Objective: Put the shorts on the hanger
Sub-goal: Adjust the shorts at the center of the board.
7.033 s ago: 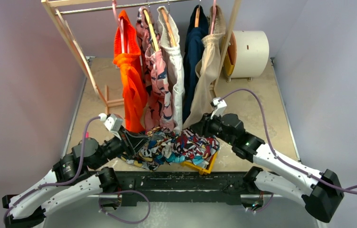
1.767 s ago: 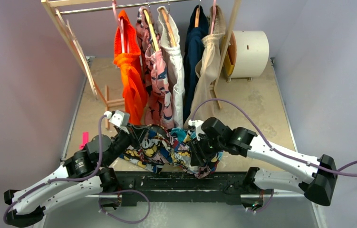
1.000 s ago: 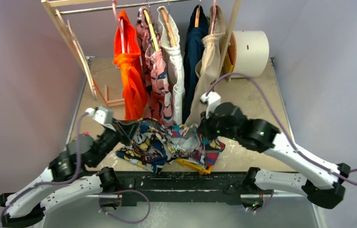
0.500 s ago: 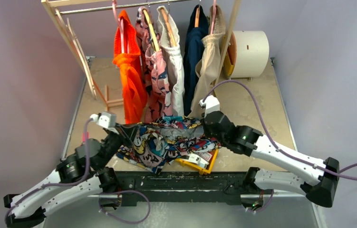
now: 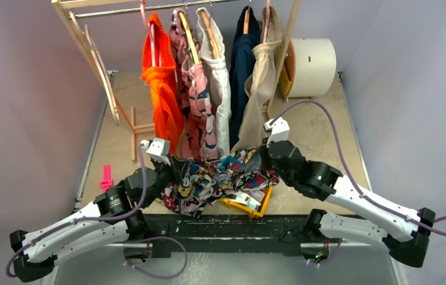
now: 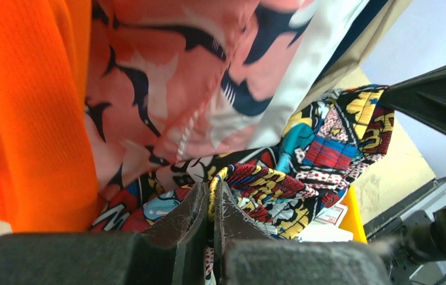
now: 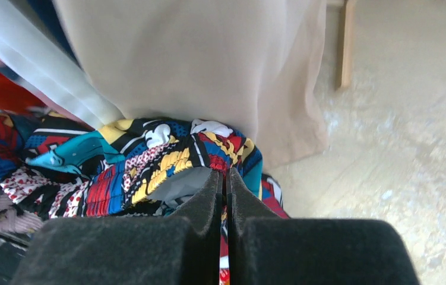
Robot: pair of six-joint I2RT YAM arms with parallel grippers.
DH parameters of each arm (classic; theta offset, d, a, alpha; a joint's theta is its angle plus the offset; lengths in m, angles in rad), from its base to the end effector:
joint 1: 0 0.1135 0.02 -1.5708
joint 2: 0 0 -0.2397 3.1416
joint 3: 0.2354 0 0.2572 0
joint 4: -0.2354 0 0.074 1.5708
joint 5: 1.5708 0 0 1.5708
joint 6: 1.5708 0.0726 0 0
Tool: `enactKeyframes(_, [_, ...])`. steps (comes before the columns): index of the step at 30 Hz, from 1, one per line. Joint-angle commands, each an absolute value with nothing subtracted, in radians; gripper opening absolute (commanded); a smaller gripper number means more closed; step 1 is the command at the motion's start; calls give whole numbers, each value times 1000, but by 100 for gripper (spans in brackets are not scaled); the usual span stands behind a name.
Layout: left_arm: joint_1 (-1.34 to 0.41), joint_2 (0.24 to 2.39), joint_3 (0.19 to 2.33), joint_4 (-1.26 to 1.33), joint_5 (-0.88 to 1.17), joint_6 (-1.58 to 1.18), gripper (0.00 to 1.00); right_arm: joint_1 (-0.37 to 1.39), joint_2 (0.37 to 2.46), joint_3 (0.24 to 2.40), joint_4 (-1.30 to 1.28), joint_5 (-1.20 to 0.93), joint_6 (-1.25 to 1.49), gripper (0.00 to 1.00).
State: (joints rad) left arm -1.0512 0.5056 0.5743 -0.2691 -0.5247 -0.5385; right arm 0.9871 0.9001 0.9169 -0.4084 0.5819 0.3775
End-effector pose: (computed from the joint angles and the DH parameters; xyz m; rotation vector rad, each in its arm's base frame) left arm 0.1258 -0.1467 0.2794 0.0724 1.7945 -0.6934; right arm 0.1681 0.1821 0.3141 -0.2043 1.9001 0.3550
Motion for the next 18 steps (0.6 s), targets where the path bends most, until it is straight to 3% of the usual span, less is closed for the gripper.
enactKeyframes(1, [-1049, 480, 511, -210, -484, -638, 0, 985, 875, 865, -403, 544, 452, 0])
enactKeyframes(4, [-1049, 462, 500, -231, -497, -658, 5, 986, 853, 857, -393, 524, 438, 0])
enactKeyframes(10, [-1048, 477, 509, -266, -503, -686, 29, 985, 863, 859, -402, 499, 442, 1])
enactKeyframes(18, [-1049, 501, 526, -294, -488, -711, 43, 985, 868, 860, -406, 447, 453, 33])
